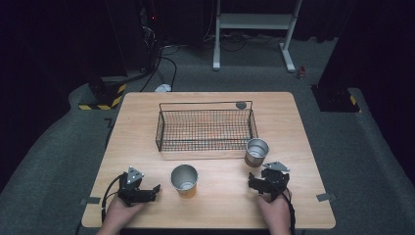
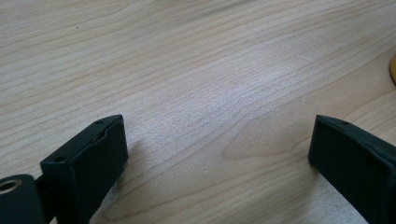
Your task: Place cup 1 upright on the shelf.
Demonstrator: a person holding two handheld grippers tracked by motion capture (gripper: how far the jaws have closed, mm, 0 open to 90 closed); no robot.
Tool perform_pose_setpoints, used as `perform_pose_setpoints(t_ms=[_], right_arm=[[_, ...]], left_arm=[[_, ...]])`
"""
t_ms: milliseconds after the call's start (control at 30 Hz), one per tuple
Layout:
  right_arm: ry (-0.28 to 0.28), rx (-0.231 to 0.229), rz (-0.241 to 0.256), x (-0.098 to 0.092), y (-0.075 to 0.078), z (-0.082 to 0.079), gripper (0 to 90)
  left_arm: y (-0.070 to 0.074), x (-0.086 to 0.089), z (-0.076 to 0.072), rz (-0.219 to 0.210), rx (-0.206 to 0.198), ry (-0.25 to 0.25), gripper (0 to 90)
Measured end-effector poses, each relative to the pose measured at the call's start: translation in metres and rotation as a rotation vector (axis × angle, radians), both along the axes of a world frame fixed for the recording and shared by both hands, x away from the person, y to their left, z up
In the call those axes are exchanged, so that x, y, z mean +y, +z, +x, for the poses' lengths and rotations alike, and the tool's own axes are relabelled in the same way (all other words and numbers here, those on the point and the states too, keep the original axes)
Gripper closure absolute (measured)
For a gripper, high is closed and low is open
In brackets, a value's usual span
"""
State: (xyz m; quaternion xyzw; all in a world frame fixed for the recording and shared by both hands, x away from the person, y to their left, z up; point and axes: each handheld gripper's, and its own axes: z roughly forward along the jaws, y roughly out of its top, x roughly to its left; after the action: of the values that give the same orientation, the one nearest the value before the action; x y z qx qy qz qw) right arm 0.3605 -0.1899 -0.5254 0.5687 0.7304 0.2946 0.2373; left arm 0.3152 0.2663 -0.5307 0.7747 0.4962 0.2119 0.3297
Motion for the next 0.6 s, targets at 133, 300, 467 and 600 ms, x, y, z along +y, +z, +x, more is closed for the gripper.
perform_pose_setpoints(t_ms=[133,300,467,600], right_arm=[[0.013,0.0,-0.002,-0.0002,0.0001,-0.0012,9.3],[0.039,-0.003,-0.005,-0.0013,0.0,-0.0044,9.3],[0.049,-0.002,-0.003,-0.0012,0.0,-0.0059,9.3],[0.055,-0.002,-0.004,-0.0018,0.0,-0.0058,9.2]], left_arm=[[0.0,0.0002,0.0001,0.001,-0.001,-0.002,5.0],[0.0,0.0002,-0.0004,0.002,-0.001,0.002,5.0],[0.0,0.0005,-0.0007,0.002,0.0,0.009,5.1],[0.0004,0.0012,-0.0013,0.009,-0.003,0.038,5.3]])
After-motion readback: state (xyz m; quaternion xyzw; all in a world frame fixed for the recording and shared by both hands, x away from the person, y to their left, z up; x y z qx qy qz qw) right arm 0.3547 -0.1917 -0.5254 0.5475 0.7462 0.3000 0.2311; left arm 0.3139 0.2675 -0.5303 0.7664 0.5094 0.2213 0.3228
